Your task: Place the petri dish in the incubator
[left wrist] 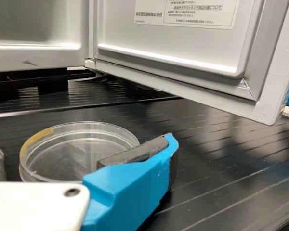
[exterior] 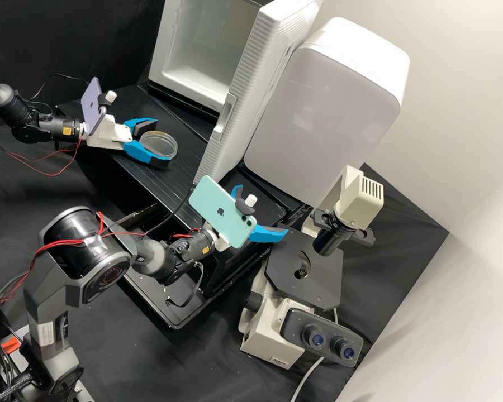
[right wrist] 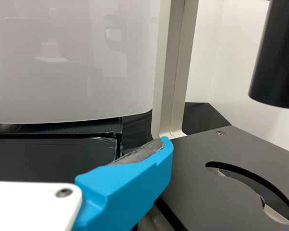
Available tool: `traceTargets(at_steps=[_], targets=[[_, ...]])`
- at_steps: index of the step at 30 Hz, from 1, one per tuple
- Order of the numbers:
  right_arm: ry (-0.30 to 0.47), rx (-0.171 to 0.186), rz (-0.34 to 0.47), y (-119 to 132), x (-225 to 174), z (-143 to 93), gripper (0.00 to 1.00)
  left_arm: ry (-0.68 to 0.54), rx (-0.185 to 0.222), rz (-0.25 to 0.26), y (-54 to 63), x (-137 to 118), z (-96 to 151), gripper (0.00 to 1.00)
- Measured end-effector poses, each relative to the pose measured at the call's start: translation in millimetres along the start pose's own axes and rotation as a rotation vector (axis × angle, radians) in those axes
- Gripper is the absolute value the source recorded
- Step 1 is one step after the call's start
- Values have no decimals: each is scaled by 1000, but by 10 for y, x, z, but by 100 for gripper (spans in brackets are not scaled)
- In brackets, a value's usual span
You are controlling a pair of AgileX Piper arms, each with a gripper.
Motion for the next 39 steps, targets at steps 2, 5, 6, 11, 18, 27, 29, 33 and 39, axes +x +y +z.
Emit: traceTargets(at_steps=[2, 5, 6, 11, 18, 27, 29, 33, 39], targets=[[0, 0, 0, 0, 0, 0, 100, 2, 1, 1, 1, 0, -1, 0], [0, 0, 0, 0, 0, 0, 100, 1, 4, 1, -1, 1, 4, 0], [0, 0, 0, 0, 0, 0, 100, 1, 4, 1, -1, 1, 4, 0], [0, 0, 0, 0, 0, 0, 100, 12, 5, 7, 3, 2, -2, 0], [0, 0, 0, 0, 0, 0, 100, 18, 21, 5, -18, 11, 14, 0], [0, 0, 0, 0, 0, 0, 100, 19, 22, 6, -19, 11, 18, 0], [0, 0, 0, 0, 0, 0, 100, 19, 22, 6, -19, 11, 18, 0], [0, 0, 0, 0, 0, 0, 100, 19, 22, 6, -19, 11, 18, 0], [0, 0, 0, 0, 0, 0, 100, 19, 22, 6, -19, 11, 18, 0]])
